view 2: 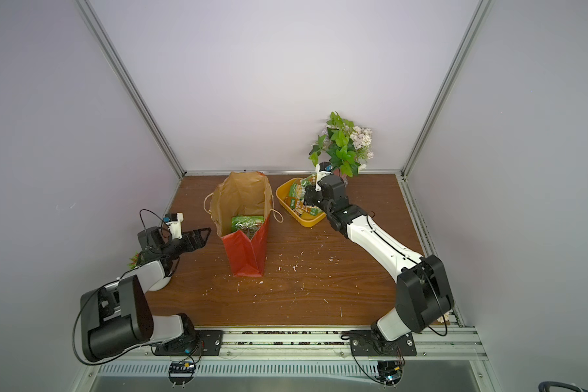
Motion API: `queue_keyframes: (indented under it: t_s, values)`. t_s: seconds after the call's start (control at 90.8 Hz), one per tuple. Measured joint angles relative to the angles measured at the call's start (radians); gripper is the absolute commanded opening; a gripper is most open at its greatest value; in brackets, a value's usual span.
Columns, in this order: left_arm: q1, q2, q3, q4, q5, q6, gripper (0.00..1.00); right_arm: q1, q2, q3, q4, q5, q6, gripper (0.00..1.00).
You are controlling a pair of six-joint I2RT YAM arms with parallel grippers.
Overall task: Place the condiment packets inside the bag
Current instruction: Pick up the condiment packet from the storage box.
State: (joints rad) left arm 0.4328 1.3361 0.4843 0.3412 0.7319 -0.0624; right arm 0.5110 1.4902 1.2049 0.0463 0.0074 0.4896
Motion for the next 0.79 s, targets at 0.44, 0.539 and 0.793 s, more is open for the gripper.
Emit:
queue_keyframes:
  t_s: [0.44,0.539,0.793]
  values:
    - [0.0,-0.005,0.0,0.0,0.0,0.0,0.99,0.304,-0.08,0.234,-0.095,-0.027,-0.074,0.06]
    - [0.0,-0.013,0.0,0.0,0.0,0.0,0.99,0.34,-0.023,0.327,-0.108,-0.026,-0.084,0.07]
    - [0.0,-0.025,-0.002,0.001,0.0,0.0,0.99,0.393,0.248,0.583,-0.211,-0.027,-0.117,0.08]
